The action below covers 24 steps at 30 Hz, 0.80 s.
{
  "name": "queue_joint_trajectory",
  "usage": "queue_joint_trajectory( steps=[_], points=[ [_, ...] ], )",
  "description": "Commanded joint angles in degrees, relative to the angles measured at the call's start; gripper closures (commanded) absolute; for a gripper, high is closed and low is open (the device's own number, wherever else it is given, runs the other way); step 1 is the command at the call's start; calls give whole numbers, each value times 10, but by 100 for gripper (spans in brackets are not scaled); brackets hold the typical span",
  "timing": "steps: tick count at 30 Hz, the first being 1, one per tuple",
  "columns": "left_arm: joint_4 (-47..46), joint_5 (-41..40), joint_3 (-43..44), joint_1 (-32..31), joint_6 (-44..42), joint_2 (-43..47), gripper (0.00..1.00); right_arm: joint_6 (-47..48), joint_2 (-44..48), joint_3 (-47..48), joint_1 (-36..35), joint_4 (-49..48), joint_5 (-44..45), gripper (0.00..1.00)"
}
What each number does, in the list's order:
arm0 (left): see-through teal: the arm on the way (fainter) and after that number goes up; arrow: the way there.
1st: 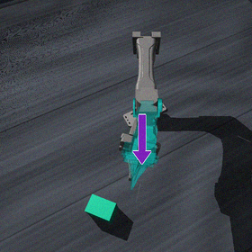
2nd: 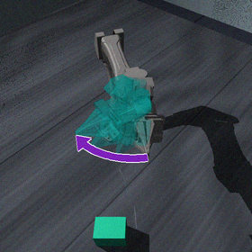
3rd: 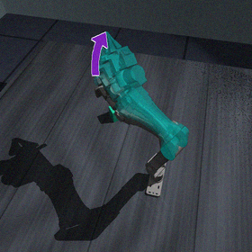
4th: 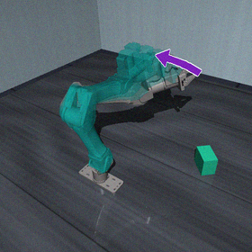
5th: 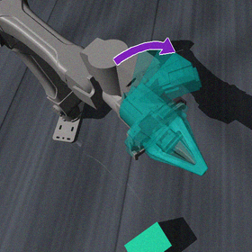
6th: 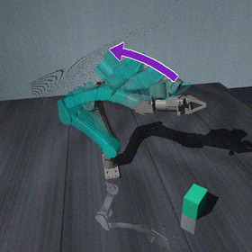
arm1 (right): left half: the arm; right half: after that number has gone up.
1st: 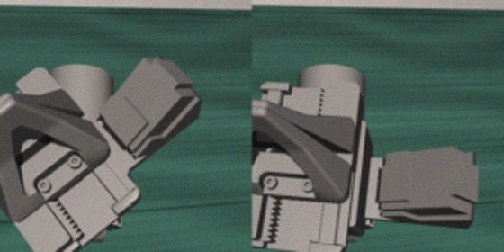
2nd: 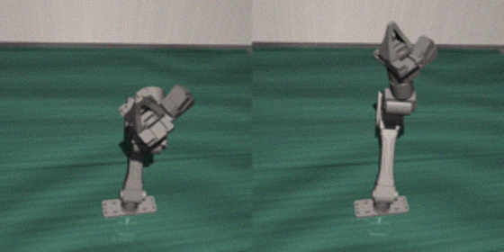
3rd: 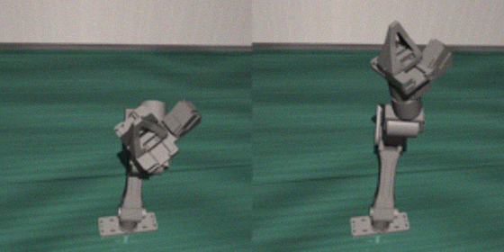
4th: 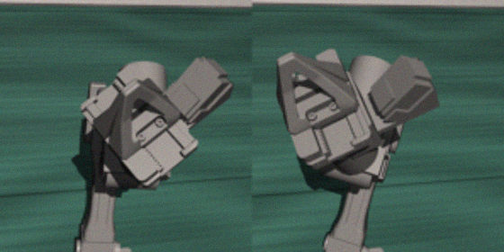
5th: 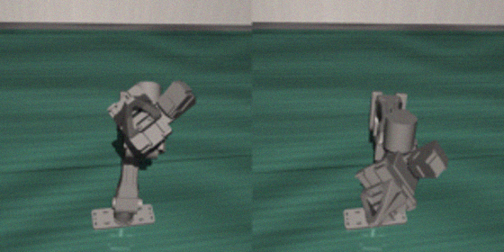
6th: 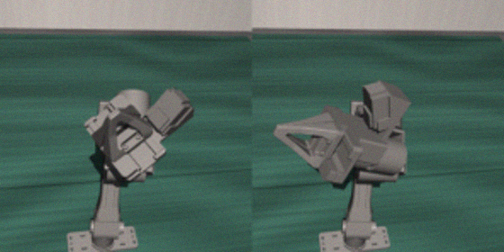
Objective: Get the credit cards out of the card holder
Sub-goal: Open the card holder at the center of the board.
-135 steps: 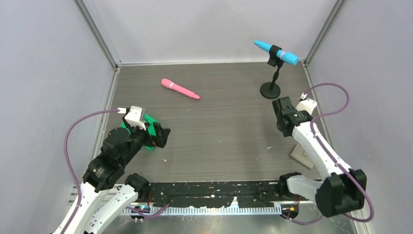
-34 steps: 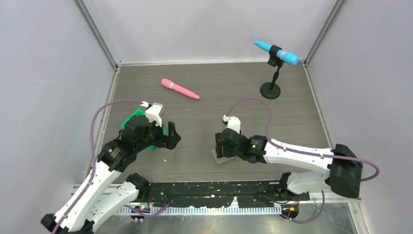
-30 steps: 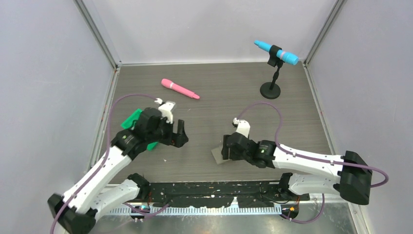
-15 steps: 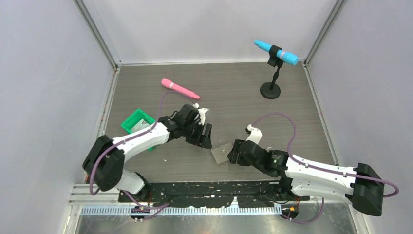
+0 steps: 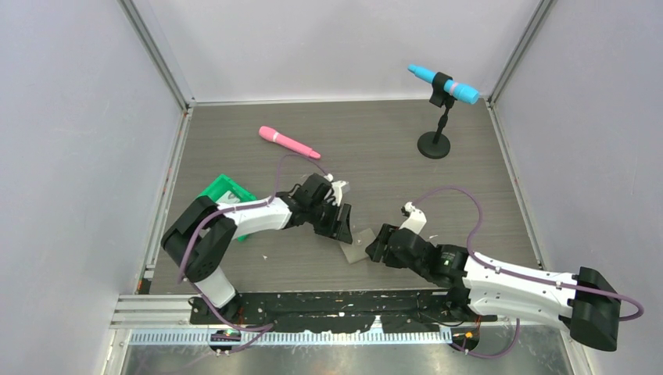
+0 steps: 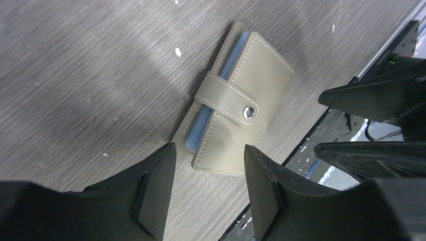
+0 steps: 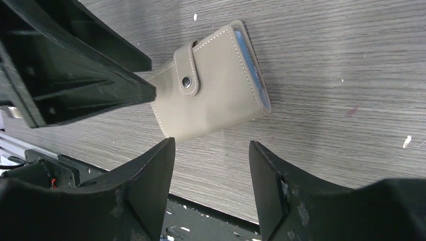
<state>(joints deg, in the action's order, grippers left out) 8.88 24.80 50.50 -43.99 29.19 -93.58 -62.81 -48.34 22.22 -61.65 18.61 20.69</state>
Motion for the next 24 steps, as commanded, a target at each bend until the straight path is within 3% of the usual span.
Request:
queue_joint_trajectory(
  steps=[1, 4, 11, 24],
  points=[
    [-67, 31, -21, -11, 25, -21, 47, -28, 12, -9, 3, -17, 13, 36],
    [-85, 41, -33, -14, 41, -28, 53, -38, 15, -18, 4, -20, 13, 36],
    [-122, 44, -75, -28, 74, -22, 79, -49, 13, -49, 33, -54, -9, 36],
    [-222, 26, -148, -65, 171, 9, 78, -100, -4, -134, 62, -189, -68, 37]
  ],
)
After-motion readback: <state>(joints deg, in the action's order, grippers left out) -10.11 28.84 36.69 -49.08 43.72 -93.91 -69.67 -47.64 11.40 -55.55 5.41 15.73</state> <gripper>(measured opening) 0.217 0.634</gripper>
